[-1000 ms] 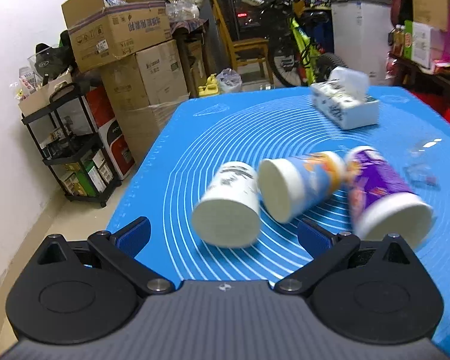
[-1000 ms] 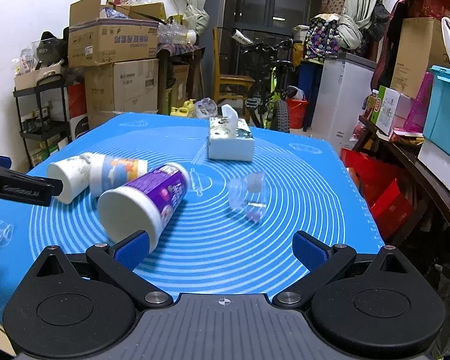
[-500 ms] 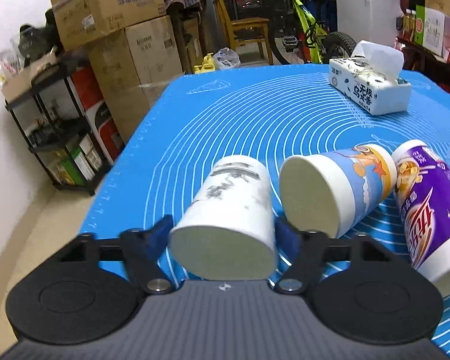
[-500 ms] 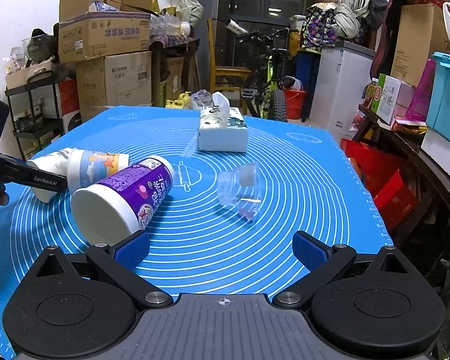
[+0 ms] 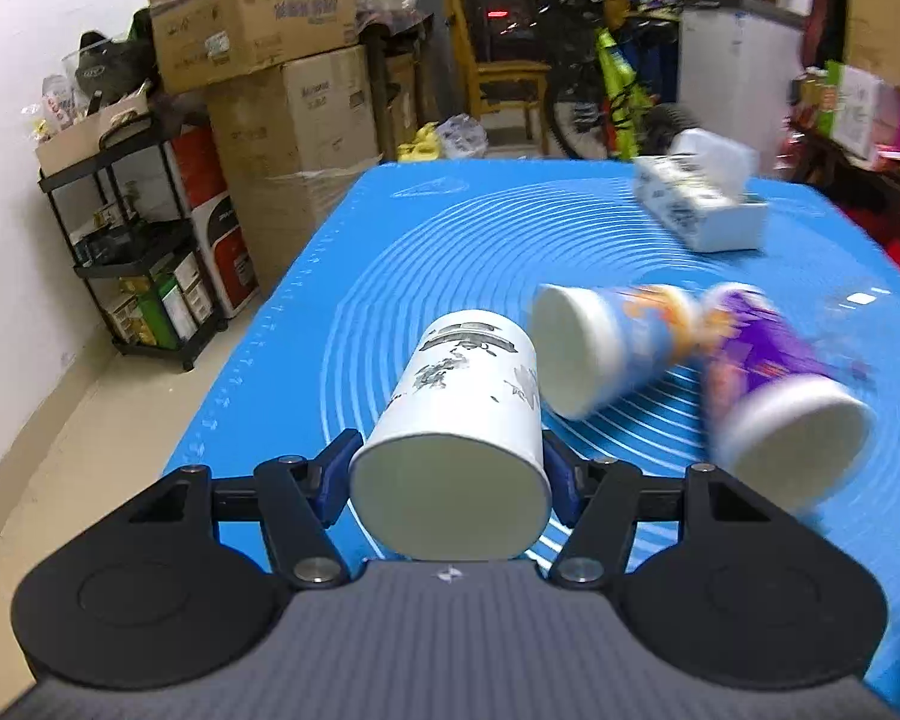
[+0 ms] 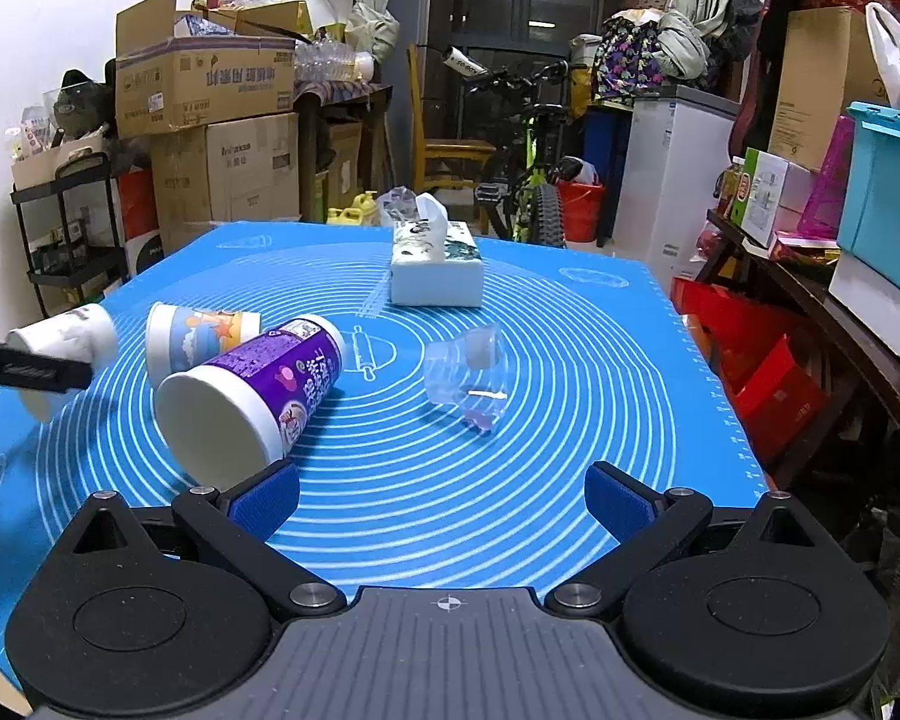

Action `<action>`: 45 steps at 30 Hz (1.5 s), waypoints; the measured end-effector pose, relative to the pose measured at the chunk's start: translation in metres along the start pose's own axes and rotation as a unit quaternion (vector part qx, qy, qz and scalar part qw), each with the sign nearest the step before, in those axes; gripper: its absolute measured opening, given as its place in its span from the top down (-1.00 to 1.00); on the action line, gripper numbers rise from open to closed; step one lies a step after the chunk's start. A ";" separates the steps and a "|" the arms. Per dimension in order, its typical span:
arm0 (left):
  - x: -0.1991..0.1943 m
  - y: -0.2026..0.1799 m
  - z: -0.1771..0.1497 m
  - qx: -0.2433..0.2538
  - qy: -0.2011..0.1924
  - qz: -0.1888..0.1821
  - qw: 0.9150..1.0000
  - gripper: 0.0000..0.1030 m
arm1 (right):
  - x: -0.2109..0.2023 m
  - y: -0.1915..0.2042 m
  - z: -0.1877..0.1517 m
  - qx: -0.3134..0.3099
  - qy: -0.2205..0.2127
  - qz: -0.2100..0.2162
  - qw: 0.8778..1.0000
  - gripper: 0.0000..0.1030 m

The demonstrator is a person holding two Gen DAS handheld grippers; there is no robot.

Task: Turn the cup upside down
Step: 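Lift the white cup with the left gripper and carry it toward the right tool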

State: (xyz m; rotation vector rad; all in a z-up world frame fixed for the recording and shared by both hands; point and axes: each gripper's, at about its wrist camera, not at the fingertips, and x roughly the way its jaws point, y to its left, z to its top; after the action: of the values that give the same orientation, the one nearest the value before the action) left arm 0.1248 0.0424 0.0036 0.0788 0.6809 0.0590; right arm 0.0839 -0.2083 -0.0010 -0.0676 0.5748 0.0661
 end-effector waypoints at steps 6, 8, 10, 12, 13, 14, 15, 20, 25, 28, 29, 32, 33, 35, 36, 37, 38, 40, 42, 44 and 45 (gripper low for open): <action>-0.058 -0.043 -0.021 0.011 -0.023 -0.059 0.998 -0.24 | -0.022 -0.013 -0.010 0.006 0.003 -0.005 1.000 -0.95; -0.069 -0.060 -0.027 0.013 -0.026 -0.084 0.996 -0.24 | -0.028 -0.020 -0.014 0.012 0.006 -0.010 1.000 -0.95; -0.073 -0.076 -0.029 0.016 -0.026 -0.103 0.994 -0.24 | -0.032 -0.028 -0.017 0.017 0.011 -0.013 1.000 -0.95; -0.070 -0.091 -0.028 0.022 -0.025 -0.115 0.993 -0.24 | -0.035 -0.033 -0.021 0.019 0.015 -0.016 1.000 -0.95; -0.069 -0.096 -0.029 0.023 -0.023 -0.120 0.992 -0.24 | -0.035 -0.036 -0.023 0.020 0.017 -0.018 0.999 -0.95; -0.065 -0.106 -0.028 0.025 -0.019 -0.128 0.991 -0.24 | -0.035 -0.039 -0.025 0.021 0.020 -0.019 0.999 -0.95; -0.063 -0.111 -0.029 0.024 -0.014 -0.138 0.990 -0.24 | -0.035 -0.042 -0.027 0.022 0.021 -0.020 0.999 -0.95; -0.046 -0.150 -0.032 0.039 -0.006 -0.147 0.988 -0.25 | -0.027 -0.056 -0.034 0.034 0.033 -0.032 0.998 -0.93; -0.016 -0.167 -0.036 0.045 0.021 -0.139 0.989 -0.25 | -0.014 -0.074 -0.040 0.055 0.049 -0.034 0.997 -0.93; -0.013 -0.163 -0.035 0.031 0.036 -0.145 0.988 -0.29 | -0.006 -0.079 -0.044 0.055 0.056 -0.043 0.996 -0.94; -0.014 -0.163 -0.035 0.033 0.035 -0.141 0.989 -0.32 | -0.004 -0.081 -0.045 0.058 0.059 -0.043 0.996 -0.93; -0.014 -0.167 -0.038 0.048 0.043 -0.139 0.988 -0.46 | 0.000 -0.082 -0.046 0.060 0.063 -0.044 0.995 -0.93; -0.014 -0.168 -0.040 0.051 0.048 -0.142 0.987 -0.51 | 0.000 -0.081 -0.046 0.059 0.063 -0.043 0.995 -0.93; -0.015 -0.169 -0.041 0.057 0.053 -0.143 0.987 -0.62 | 0.000 -0.082 -0.046 0.059 0.062 -0.044 0.995 -0.93; -0.014 -0.170 -0.042 0.060 0.052 -0.142 0.987 -0.62 | -0.001 -0.081 -0.046 0.059 0.063 -0.043 0.995 -0.93; -0.014 -0.170 -0.042 0.061 0.053 -0.141 0.987 -0.63 | 0.000 -0.082 -0.046 0.060 0.063 -0.044 0.995 -0.93; -0.014 -0.169 -0.042 0.061 0.054 -0.140 0.987 -0.64 | -0.001 -0.081 -0.046 0.059 0.062 -0.044 0.995 -0.93; -0.013 -0.169 -0.043 0.061 0.059 -0.141 0.986 -0.65 | -0.001 -0.082 -0.046 0.058 0.062 -0.045 0.995 -0.93; -0.012 -0.168 -0.043 0.061 0.064 -0.142 0.986 -0.66 | -0.002 -0.080 -0.046 0.057 0.062 -0.046 0.995 -0.93; -0.012 -0.167 -0.044 0.062 0.064 -0.142 0.986 -0.68 | -0.003 -0.079 -0.045 0.057 0.062 -0.046 0.995 -0.93; -0.012 -0.168 -0.043 0.063 0.064 -0.141 0.986 -0.68 | -0.003 -0.079 -0.044 0.057 0.061 -0.047 0.995 -0.93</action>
State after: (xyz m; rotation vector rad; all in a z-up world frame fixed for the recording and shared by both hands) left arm 0.0930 -0.1230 -0.0377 0.1005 0.8173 -0.2534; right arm 0.0640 -0.2907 -0.0324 0.0122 0.6965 -0.0617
